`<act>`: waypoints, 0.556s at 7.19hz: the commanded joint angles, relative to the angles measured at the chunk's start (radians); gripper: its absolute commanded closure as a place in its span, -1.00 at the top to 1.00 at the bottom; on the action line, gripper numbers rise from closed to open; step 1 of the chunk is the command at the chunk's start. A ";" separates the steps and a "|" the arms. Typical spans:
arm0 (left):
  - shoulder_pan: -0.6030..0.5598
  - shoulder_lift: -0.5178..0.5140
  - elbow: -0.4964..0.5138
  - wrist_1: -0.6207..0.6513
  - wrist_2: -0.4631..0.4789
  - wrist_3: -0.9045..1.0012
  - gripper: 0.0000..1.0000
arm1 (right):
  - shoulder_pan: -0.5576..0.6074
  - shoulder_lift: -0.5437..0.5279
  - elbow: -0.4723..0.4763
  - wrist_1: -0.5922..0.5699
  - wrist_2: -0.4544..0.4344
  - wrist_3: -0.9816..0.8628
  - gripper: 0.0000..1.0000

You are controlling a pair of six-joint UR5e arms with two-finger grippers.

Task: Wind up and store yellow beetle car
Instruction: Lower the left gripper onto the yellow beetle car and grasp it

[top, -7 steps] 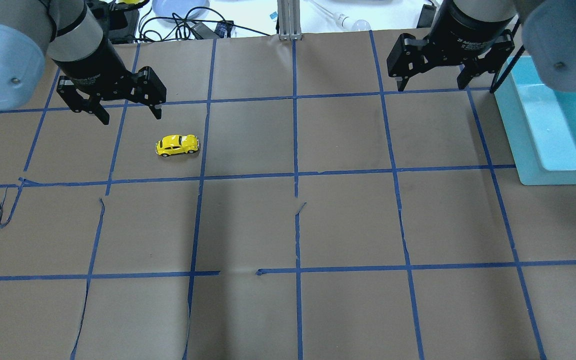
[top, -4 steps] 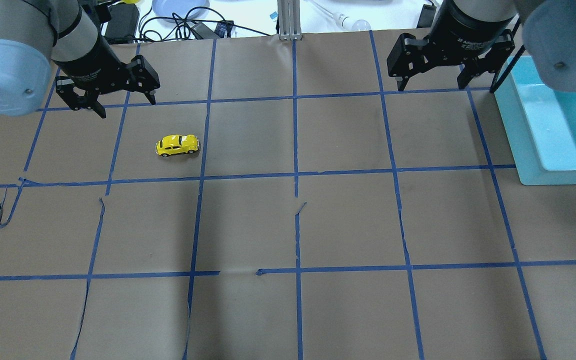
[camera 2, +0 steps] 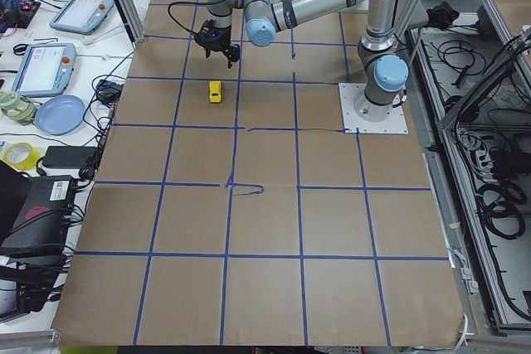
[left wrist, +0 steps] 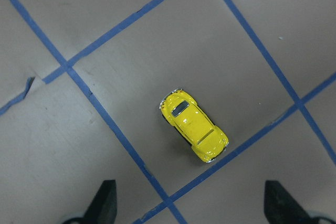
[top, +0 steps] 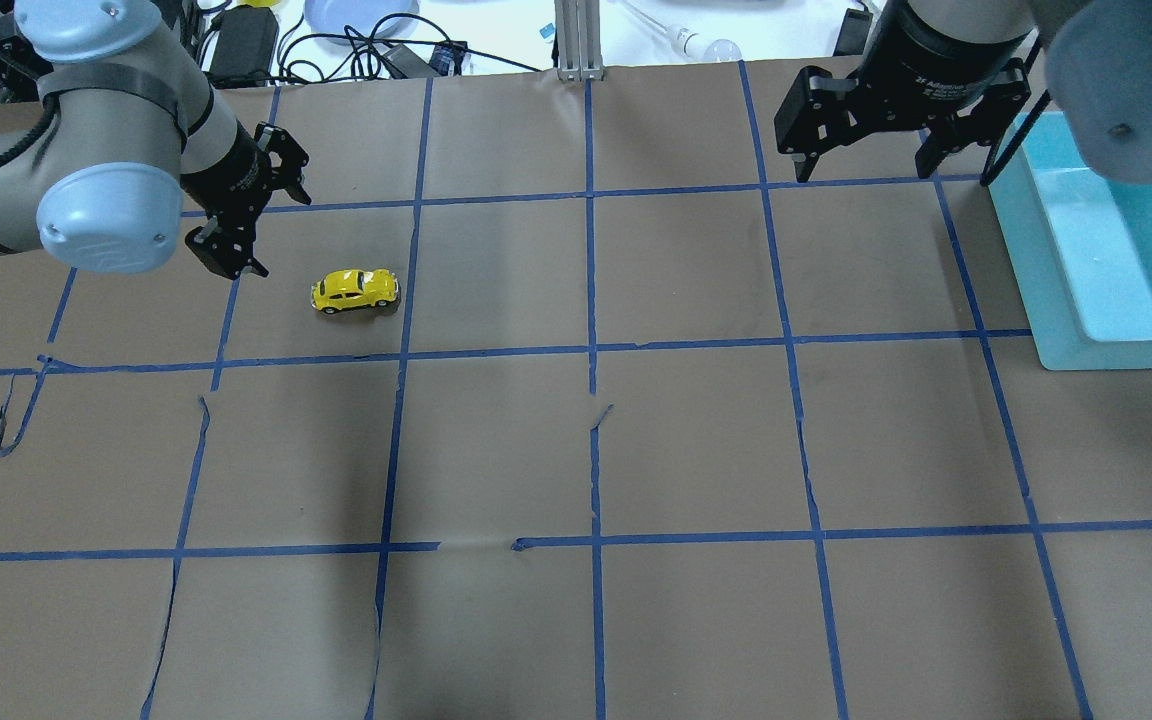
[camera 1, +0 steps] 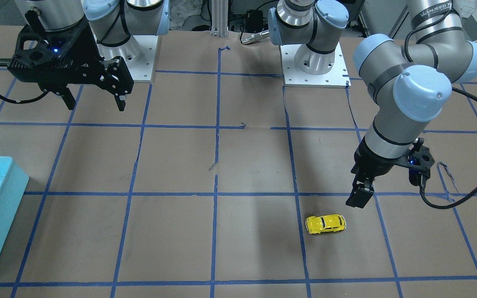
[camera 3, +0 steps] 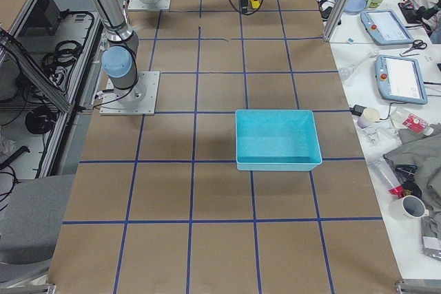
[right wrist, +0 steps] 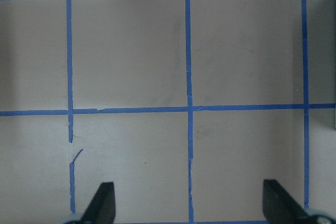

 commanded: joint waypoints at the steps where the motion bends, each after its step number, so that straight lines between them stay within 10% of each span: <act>1: 0.000 -0.039 -0.012 0.013 -0.003 -0.155 1.00 | 0.000 0.001 0.000 0.000 0.000 0.000 1.00; 4: 0.000 -0.117 -0.001 0.057 -0.003 -0.239 1.00 | 0.000 0.000 0.000 0.000 0.000 0.000 1.00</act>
